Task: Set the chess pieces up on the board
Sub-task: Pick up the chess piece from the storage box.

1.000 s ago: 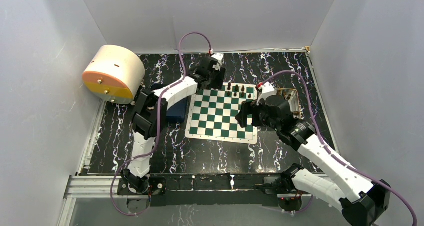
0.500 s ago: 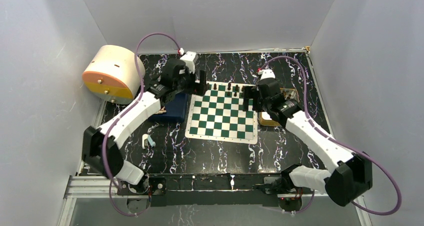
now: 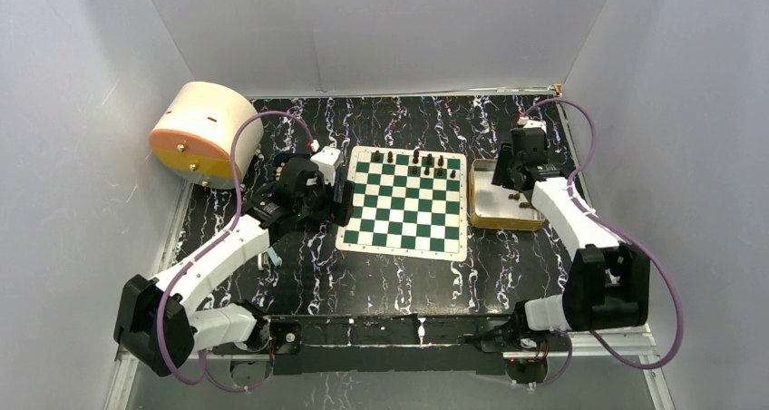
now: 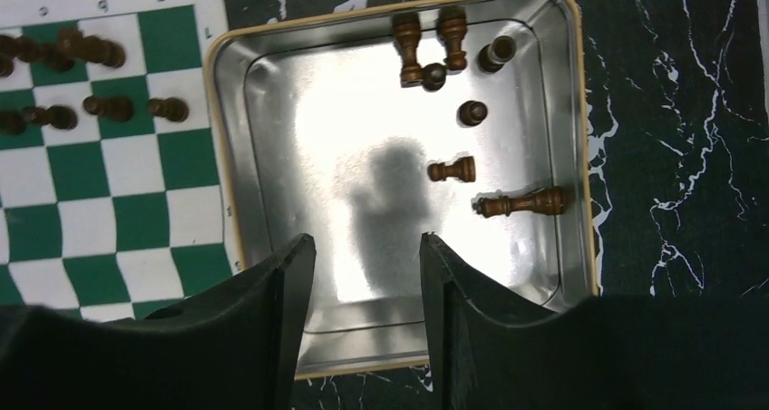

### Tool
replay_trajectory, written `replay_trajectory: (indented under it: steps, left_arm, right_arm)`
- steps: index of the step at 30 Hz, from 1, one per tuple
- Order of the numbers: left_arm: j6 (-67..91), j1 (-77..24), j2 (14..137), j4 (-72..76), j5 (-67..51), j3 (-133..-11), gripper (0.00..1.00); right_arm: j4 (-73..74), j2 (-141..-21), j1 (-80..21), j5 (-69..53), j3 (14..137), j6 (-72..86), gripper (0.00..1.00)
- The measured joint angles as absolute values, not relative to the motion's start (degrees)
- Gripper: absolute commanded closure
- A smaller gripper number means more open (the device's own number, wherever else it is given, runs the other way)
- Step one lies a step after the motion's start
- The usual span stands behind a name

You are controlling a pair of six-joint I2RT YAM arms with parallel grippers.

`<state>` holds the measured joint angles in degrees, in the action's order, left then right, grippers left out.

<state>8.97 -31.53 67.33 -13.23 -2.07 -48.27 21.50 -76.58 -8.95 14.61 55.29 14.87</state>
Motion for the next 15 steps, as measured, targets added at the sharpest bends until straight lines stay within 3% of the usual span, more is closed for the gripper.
replay_trajectory:
  steps: [7, 15]
  left_arm:
    - [7.84, -31.53, 65.04, -12.51, 1.98, -47.68, 0.07]
    - [7.31, -31.51, 64.20, -12.08, 3.46, -47.51, 0.08]
  right_arm:
    - [17.30, -83.09, -1.41, 13.06, 55.29, 13.65, 0.68]
    - [12.47, -88.47, 2.17, 9.69, 55.40, 13.72, 0.70]
